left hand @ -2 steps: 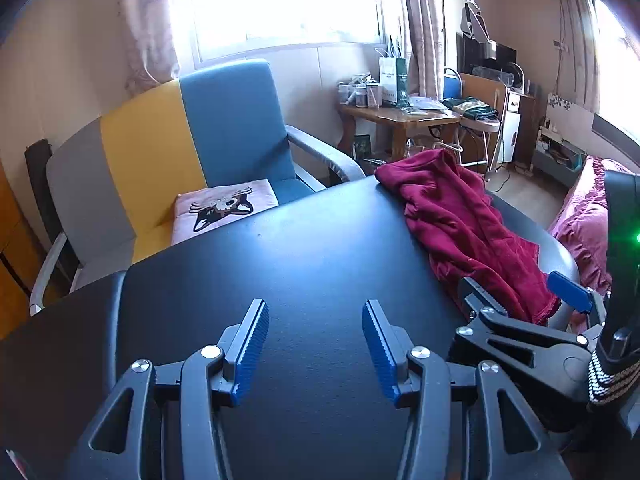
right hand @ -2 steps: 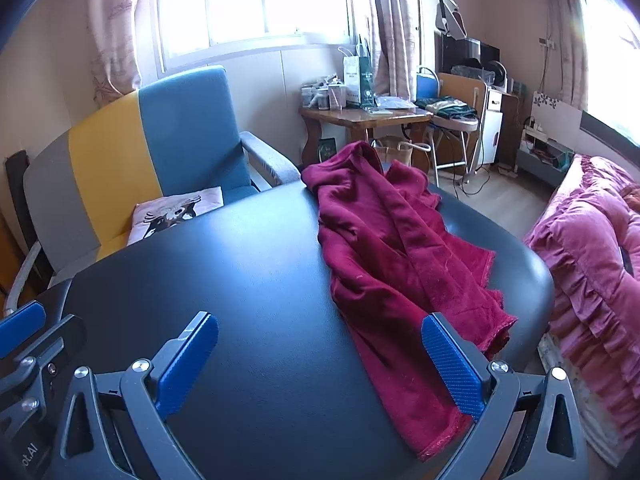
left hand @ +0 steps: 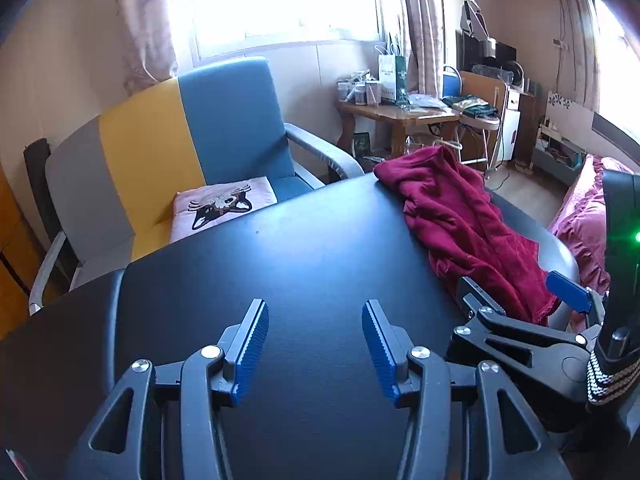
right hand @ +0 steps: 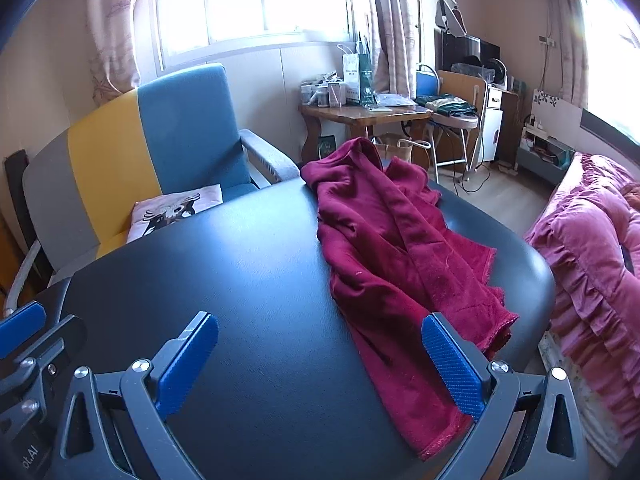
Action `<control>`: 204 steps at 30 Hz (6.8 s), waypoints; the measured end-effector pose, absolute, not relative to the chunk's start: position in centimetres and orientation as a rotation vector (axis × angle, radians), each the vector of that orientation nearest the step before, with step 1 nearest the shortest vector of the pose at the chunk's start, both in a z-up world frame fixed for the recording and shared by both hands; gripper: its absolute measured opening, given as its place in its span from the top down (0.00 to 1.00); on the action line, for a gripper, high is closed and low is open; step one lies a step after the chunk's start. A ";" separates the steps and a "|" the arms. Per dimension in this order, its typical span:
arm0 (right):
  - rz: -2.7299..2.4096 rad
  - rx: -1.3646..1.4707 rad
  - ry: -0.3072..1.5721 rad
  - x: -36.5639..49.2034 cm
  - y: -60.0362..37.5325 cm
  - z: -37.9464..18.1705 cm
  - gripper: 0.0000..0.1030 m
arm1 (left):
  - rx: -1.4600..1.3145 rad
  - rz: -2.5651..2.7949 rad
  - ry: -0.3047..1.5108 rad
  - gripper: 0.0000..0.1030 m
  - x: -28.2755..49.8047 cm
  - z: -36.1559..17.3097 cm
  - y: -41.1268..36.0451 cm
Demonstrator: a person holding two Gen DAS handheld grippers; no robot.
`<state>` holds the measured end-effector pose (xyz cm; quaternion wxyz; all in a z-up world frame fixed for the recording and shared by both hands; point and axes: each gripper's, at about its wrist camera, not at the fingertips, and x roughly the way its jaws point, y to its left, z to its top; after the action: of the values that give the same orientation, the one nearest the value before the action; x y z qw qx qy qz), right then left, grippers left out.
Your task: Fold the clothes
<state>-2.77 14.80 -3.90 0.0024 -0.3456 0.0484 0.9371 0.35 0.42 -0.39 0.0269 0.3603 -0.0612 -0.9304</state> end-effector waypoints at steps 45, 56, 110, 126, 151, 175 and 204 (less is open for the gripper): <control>3.031 -1.485 -0.276 -12.0 10.6 -16.2 0.00 | 1.420 -2.718 0.093 0.26 6.2 -16.8 -12.5; 3.384 -1.691 0.030 -2.6 5.3 -14.1 0.00 | 1.368 -2.555 0.207 0.25 12.1 -16.3 -18.9; 3.159 -1.621 1.509 -4.8 23.8 -15.5 0.00 | 1.809 -2.907 0.223 0.83 -8.6 -10.8 0.1; 3.123 -1.778 1.357 -4.9 18.3 -15.4 0.00 | 1.521 -2.856 0.641 0.88 6.0 -6.5 -18.3; 3.193 -1.730 -0.214 -6.7 3.2 -16.1 0.00 | 1.296 -2.513 0.568 0.79 21.5 -11.2 -29.7; 3.435 -1.343 -0.014 -8.8 -1.1 -3.7 0.84 | 1.446 -2.720 0.505 0.79 23.0 -15.2 -24.5; 3.281 -1.739 0.402 -6.6 -1.9 -10.6 0.44 | 1.258 -2.605 0.499 0.79 19.5 -12.5 -29.4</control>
<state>-6.60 -1.92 -10.56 -0.2925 -0.4453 0.1030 0.8400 19.47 -29.39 -12.51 0.1028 0.4262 0.1692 -0.8827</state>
